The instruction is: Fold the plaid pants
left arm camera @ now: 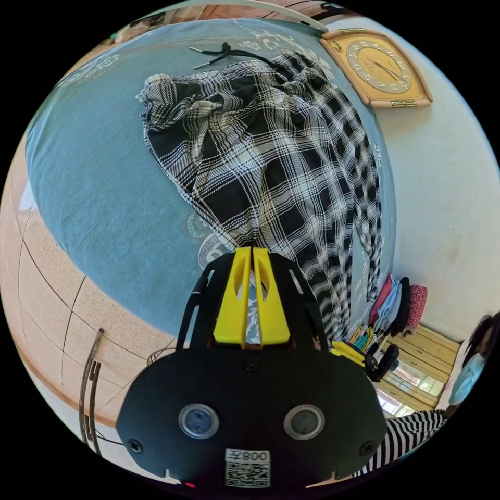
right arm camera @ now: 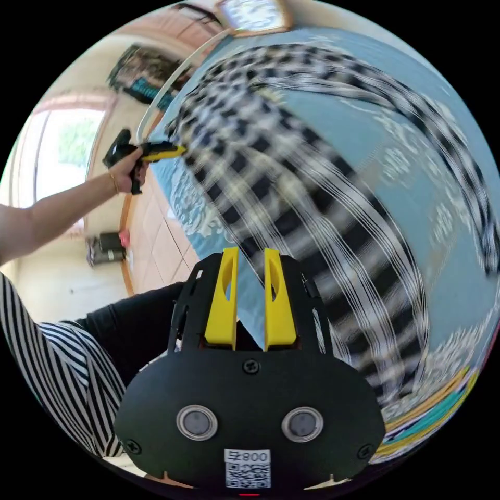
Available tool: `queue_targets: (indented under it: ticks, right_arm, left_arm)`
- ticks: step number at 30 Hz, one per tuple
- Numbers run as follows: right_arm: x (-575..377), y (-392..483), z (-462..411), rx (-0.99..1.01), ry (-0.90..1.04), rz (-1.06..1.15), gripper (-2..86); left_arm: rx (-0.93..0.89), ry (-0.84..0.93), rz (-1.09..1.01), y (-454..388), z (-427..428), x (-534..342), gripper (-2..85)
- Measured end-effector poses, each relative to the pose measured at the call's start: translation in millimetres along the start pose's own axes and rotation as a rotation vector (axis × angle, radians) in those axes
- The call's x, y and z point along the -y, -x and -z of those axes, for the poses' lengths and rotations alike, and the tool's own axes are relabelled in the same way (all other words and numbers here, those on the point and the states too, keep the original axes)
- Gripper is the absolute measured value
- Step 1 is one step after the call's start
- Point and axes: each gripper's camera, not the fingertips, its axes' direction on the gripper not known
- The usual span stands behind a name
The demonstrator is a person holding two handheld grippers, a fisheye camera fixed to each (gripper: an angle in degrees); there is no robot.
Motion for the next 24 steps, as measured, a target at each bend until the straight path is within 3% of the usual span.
queue_targets:
  ticks: [7, 18, 24]
  right_arm:
    - [45.4, 25.6, -82.8, -0.242, 0.145, 0.249, 2.4]
    - [77.4, -2.2, -114.7, -0.140, 0.222, 0.222, 2.1]
    - [98.7, -23.3, -96.6, -0.040, 0.116, 0.107, 6.3]
  left_arm:
    - [-0.081, -0.008, 0.008, 25.7, 58.0, -30.6, 0.5]
    - [-0.118, 0.026, 0.001, 43.4, 119.3, -68.9, 3.5]
    - [-0.110, -0.197, 0.027, 42.3, 176.2, -57.0, 7.5]
